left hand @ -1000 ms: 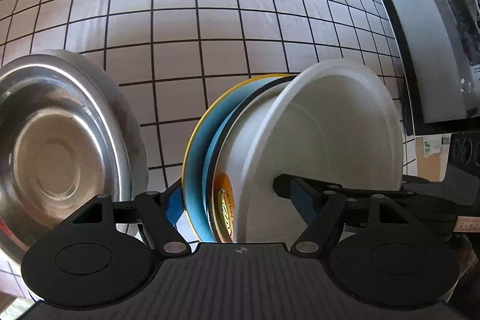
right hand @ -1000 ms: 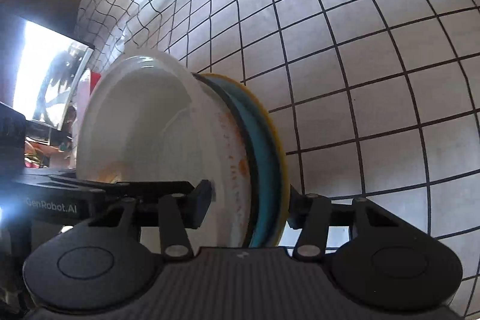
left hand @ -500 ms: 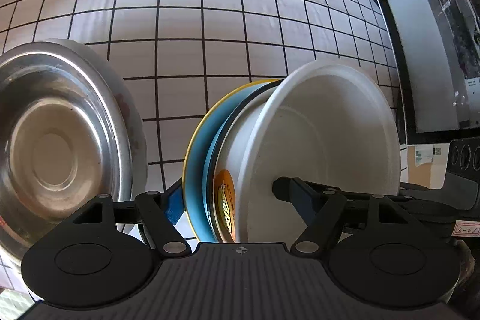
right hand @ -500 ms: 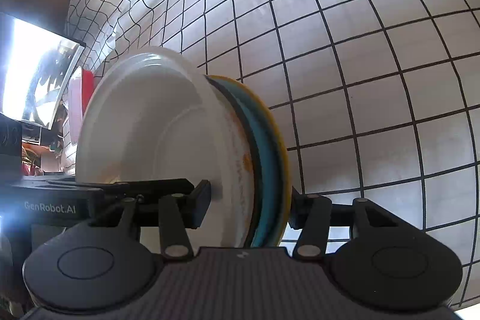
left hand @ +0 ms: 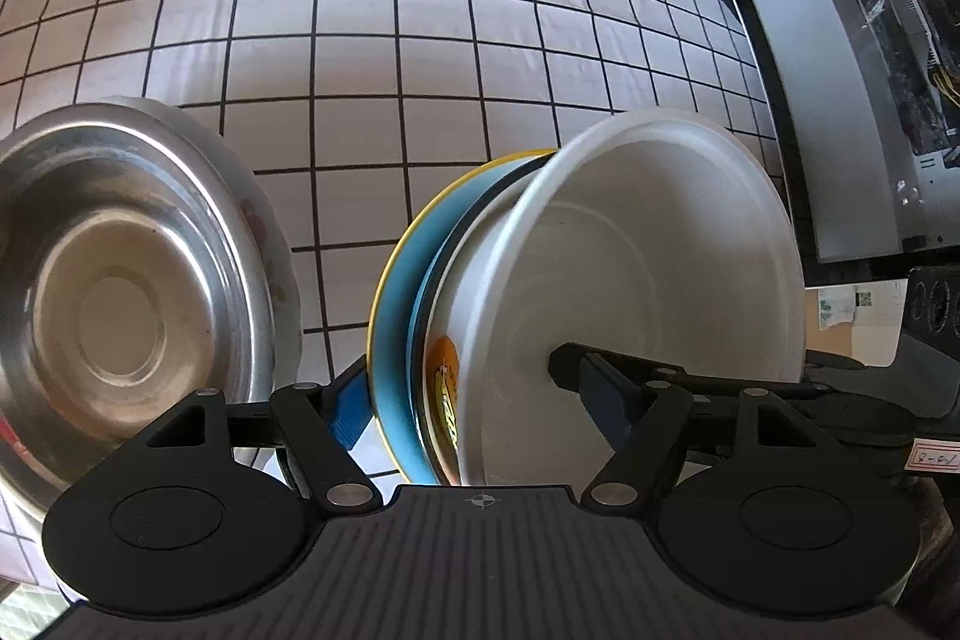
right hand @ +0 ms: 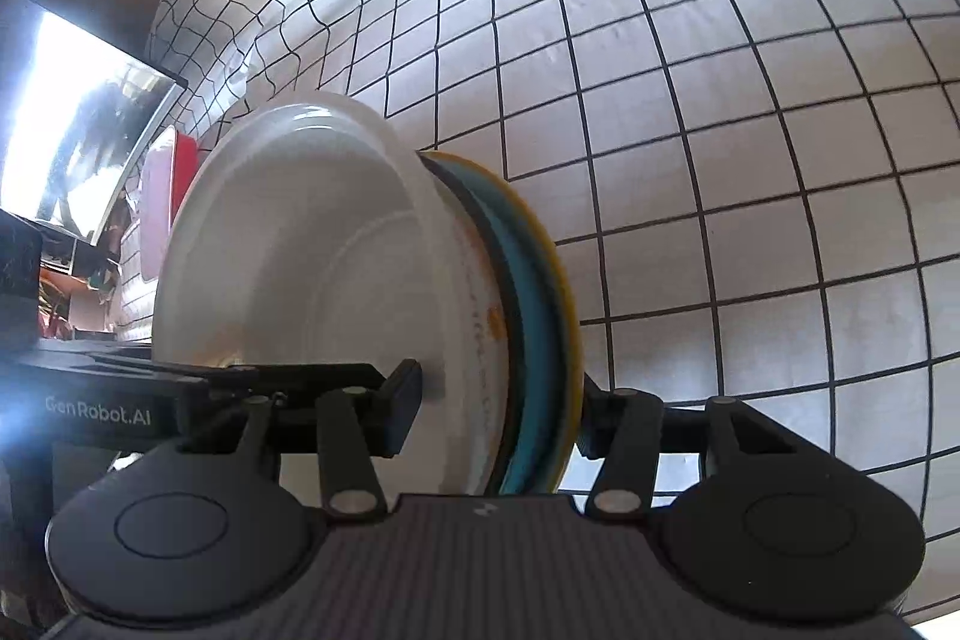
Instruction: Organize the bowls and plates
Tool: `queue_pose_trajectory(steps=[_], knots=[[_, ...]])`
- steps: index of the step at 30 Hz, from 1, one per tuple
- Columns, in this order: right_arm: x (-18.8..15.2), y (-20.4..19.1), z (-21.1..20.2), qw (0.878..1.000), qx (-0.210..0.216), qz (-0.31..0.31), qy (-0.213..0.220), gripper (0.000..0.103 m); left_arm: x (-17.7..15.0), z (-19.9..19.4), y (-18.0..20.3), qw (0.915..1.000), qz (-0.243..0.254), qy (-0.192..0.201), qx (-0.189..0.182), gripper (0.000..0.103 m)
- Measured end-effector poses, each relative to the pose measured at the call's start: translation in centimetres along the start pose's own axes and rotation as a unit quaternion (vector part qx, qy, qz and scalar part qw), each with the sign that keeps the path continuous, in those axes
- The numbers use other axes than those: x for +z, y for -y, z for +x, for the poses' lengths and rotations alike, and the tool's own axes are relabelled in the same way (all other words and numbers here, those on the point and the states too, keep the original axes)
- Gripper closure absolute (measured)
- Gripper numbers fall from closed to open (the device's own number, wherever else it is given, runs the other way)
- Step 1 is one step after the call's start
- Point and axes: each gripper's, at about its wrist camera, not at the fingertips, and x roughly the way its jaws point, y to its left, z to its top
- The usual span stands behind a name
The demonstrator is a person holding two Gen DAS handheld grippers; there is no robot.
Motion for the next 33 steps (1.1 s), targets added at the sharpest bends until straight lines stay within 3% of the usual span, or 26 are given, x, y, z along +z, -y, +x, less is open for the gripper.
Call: queue_pose_trajectory(steps=[9,19,25,33], knots=[[0.6,-2.6,-1.9,1.0,-0.008,-0.019,0.012,0.051,0.2,-3.1,-0.1,0.9998,0.007,0.018,-0.01,0.027],[2.0,-10.8,-2.3,0.996,0.009,-0.083,0.019,0.051,-0.4,-10.6,-4.3,0.9979,-0.014,0.063,0.004,0.027],[2.5,-16.4,1.1,0.991,0.028,-0.128,-0.002,0.051,-1.5,-13.0,-9.8,0.9957,-0.054,0.074,0.016,0.027],[1.9,-19.1,7.8,0.989,0.014,-0.133,-0.069,0.051,-2.5,-10.3,-16.6,0.9925,-0.117,0.035,-0.008,0.027]])
